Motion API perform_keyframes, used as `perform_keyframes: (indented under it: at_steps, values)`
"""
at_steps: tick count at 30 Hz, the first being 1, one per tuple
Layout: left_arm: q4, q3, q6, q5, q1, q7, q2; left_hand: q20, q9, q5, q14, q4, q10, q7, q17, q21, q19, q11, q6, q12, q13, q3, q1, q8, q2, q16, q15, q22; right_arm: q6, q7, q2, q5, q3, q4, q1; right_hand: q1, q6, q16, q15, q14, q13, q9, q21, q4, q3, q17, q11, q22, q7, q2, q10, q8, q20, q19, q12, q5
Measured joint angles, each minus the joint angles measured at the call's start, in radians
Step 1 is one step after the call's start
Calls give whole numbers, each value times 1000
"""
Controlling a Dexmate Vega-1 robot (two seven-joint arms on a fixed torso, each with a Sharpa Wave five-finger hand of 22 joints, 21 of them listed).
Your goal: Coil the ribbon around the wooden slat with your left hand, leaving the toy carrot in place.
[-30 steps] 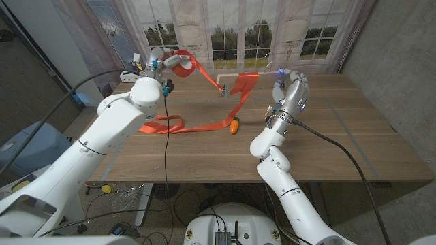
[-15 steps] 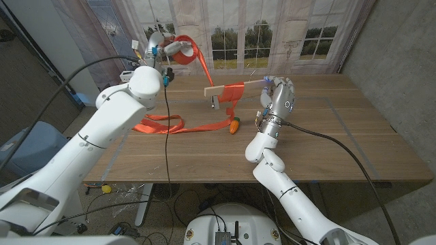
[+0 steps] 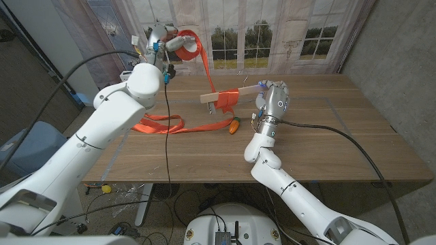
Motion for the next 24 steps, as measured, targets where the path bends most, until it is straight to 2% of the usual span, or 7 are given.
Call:
perform_keyframes:
  at_steps: [8,24]
  values:
    - [-26,-18,-8,12,39,-16,19,3,-4,-2,0,0,0,0,0,0,-3,0,0,-1,1,0,0,-4,0,0,0,0,-131,58,-49,24,-68,-29,33,-6,2,0,0,0,0,-2,5,-3,3,2,0,0,-2,-6,0,-2,-4,4,0,0]
    - [-69,-35,37,75,134,2,55,3,-5,-2,0,0,0,0,1,0,-4,0,7,-7,-4,0,1,-13,-1,-3,0,0,-383,269,-120,39,-208,-85,125,-9,2,0,0,0,0,-7,6,-6,6,2,-4,-2,-2,-9,4,-2,-16,16,0,0]
